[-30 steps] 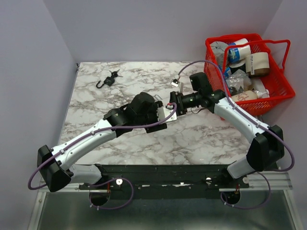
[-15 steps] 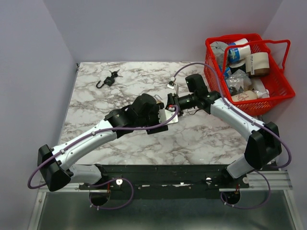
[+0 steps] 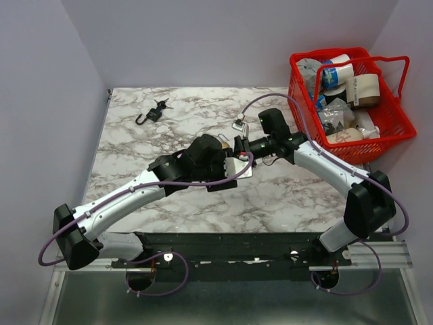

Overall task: Lock with the key
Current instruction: Pick up the lock from the center of the board.

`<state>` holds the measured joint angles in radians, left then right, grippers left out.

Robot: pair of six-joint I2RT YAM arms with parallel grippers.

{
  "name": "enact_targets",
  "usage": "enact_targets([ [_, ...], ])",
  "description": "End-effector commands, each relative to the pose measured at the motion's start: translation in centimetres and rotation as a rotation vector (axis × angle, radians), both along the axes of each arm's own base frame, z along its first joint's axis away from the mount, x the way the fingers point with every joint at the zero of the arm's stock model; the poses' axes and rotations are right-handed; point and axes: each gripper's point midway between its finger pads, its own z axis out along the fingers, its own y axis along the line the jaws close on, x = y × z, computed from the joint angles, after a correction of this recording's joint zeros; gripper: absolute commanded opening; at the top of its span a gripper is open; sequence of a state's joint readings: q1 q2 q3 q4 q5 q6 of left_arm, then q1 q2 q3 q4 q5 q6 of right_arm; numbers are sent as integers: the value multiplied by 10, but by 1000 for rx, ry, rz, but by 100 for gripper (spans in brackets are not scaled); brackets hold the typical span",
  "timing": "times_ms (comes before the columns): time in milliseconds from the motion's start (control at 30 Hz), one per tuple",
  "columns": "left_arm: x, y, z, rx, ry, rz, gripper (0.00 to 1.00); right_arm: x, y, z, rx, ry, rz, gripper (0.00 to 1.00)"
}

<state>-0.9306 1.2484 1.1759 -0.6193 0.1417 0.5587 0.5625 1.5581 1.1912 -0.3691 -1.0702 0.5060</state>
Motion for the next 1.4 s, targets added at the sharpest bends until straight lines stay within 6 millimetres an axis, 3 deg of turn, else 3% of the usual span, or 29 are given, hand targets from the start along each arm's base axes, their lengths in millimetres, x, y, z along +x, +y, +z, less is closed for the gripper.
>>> enact_targets([
  [0, 15, -17, 47, -117, -131, -4, 4, -11, 4, 1, 34, 43, 53, 46],
  [200, 15, -16, 45, -110, -135, -6, 5, -12, 4, 0, 35, 43, 57, 28],
  [267, 15, -15, 45, -109, -129, 3, 10, -11, 4, 1, 42, 33, 62, 5],
  [300, 15, -12, 45, -102, -128, 13, 31, -11, 4, 2, 44, 29, 63, 1],
  [367, 12, -8, 42, -76, -102, 18, 59, -12, 3, 6, 54, 4, 67, 1],
  [400, 10, -5, 41, -73, -85, 11, 93, -12, 3, 8, 59, -10, 70, 1],
  [433, 11, -1, 44, -78, -68, 12, 99, -10, 3, 12, 66, -30, 69, 1],
  [533, 10, 21, 54, -124, -6, 54, 99, -4, -6, 22, 79, -102, 56, 1],
  [667, 19, 57, 95, -279, -45, 165, 99, 9, -29, 42, 131, -248, 46, 1],
  [733, 20, 67, 100, -321, -53, 194, 99, 6, -34, 59, 170, -341, 59, 1],
  [767, 14, 72, 113, -368, -93, 173, 99, 5, -36, 65, 192, -418, 78, 1],
  [800, 9, 73, 116, -379, -115, 153, 99, 3, -37, 73, 209, -468, 88, 1],
  [833, 4, 73, 105, -365, -124, 114, 99, -2, -39, 83, 233, -516, 103, 1],
  [867, -8, 77, 116, -384, -201, 46, 99, -9, -40, 91, 271, -550, 136, 1],
  [933, -13, 80, 111, -378, -233, 21, 99, -16, -42, 102, 305, -561, 162, 1],
  [1133, -42, 71, 114, -401, -148, -121, 91, -28, -49, 126, 356, -732, 164, 1],
  [1233, -53, 67, 132, -482, -201, -180, 89, -34, -51, 137, 380, -798, 172, 1],
  [1367, -53, 57, 154, -545, -212, -210, 80, -41, -53, 145, 401, -856, 186, 1],
])
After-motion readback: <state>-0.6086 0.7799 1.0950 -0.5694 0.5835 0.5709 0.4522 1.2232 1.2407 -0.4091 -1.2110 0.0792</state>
